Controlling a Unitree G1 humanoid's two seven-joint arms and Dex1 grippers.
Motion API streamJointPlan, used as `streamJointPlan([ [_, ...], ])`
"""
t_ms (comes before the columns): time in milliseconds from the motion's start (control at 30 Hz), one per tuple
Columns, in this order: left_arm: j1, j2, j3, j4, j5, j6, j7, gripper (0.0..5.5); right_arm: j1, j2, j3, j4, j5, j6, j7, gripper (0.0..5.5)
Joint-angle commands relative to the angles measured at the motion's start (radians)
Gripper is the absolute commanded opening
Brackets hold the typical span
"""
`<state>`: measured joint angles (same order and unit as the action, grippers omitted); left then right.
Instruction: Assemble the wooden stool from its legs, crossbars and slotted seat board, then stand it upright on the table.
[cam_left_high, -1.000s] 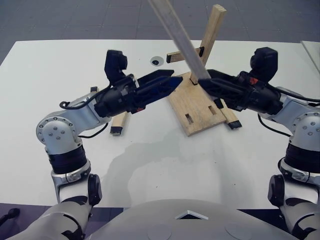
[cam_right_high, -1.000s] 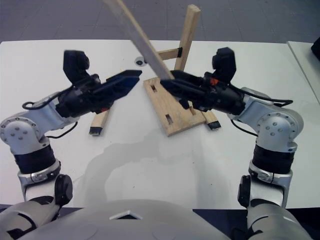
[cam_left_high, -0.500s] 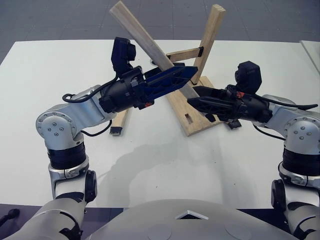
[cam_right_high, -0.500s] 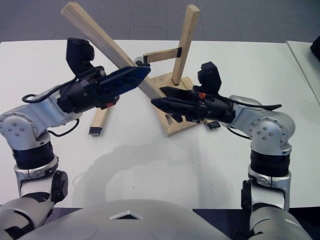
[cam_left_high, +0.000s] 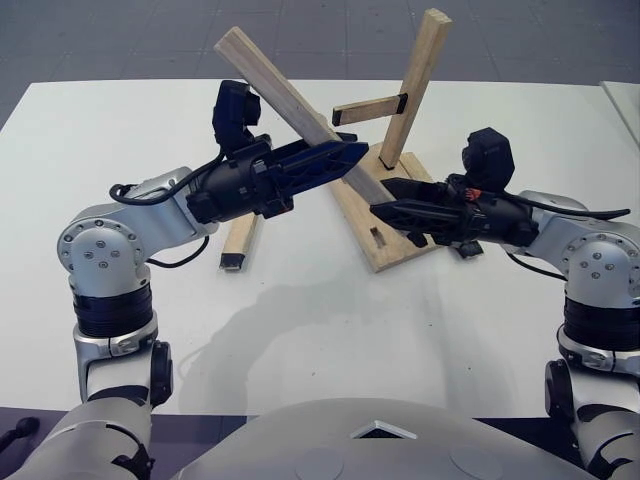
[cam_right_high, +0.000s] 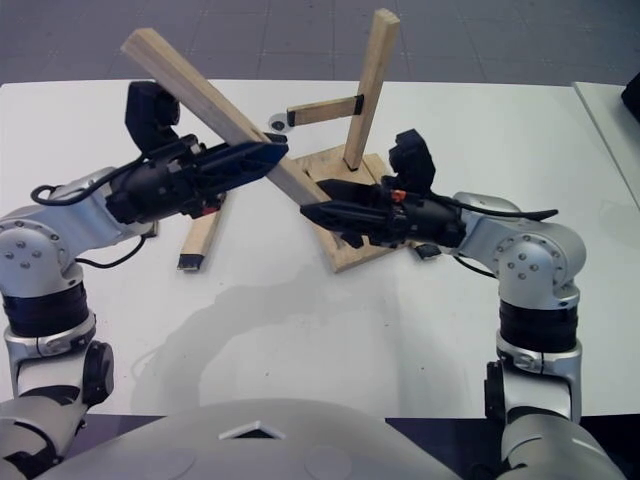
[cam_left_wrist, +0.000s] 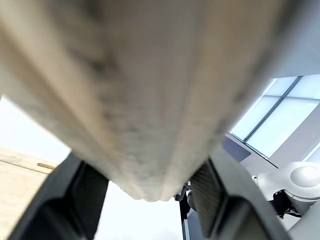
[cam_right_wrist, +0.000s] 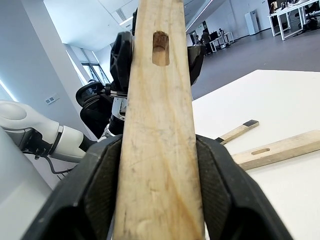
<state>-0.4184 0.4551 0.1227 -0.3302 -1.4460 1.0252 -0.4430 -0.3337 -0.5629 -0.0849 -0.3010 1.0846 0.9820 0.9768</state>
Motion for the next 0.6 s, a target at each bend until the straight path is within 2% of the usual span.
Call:
streamJointPlan([
  [33, 0.023, 0.019, -0.004, 0.008, 0.041, -0.009, -0.028, 2.06, -0.003, -0.012, 0.011, 0.003, -0.024, -0.012, 0.002, 2.1],
  [233, 0.029, 0.046, 0.02, 0.034, 0.067, -0.007, -0.069, 2.06, 0.007, -0.022, -0.001, -0.001, -0.034, -0.028, 0.017, 2.1],
  [267, 0.023, 0.056, 0.03, 0.048, 0.079, -0.012, -0.079, 2.06, 0.016, -0.034, -0.002, -0.006, -0.041, -0.029, 0.021, 2.46],
  [467, -0.039, 0.125, 0.089, 0.182, 0.272, -0.146, -0.162, 2.06, 0.091, -0.135, 0.027, -0.006, -0.192, -0.098, 0.03, 3.31],
  [600, -0.036, 0.146, 0.066, 0.225, 0.466, -0.308, -0.238, 2.06, 0.051, -0.126, 0.113, 0.078, -0.387, -0.166, -0.077, 3.91],
])
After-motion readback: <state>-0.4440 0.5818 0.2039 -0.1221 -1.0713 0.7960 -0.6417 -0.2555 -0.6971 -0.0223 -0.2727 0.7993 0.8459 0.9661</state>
